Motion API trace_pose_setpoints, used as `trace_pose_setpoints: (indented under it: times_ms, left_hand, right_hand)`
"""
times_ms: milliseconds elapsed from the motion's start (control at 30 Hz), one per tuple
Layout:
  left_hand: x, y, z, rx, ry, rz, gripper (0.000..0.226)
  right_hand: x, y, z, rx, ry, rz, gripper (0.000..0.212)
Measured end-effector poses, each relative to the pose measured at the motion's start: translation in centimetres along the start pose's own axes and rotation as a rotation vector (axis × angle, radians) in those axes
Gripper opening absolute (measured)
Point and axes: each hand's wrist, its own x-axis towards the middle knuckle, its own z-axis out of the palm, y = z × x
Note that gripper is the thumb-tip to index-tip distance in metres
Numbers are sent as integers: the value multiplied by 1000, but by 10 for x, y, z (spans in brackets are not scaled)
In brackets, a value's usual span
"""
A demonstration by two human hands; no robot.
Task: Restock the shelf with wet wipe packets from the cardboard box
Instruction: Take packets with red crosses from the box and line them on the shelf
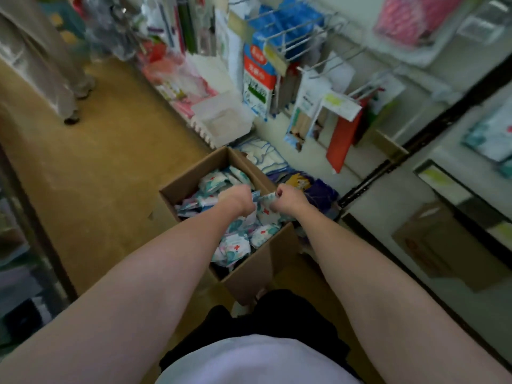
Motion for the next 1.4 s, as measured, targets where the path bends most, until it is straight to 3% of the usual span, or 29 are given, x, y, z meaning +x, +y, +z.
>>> trace_pose_setpoints:
  times_ms: [367,667,767,1033,1267,1400]
  left_hand:
    - [-57,143,-23,187,163,366,19]
    - [-121,266,-45,242,292,573,10]
    - [-144,309,-44,256,330,611,8]
    - [-197,411,-15,341,326,692,23]
    - [-227,479,8,354,331,676,29]
    - [-237,505,12,332,300,721,33]
  right_hand:
    - [-120,94,-85,246,363,294,36]
    - [-200,174,-143,551,661,335,66]
    - [-228,204,-159,567,696,354,64]
    - [-294,291,-194,644,738,417,28]
    - [-333,357,-222,786,786,382,47]
    - [-341,390,-230,855,839,314,45]
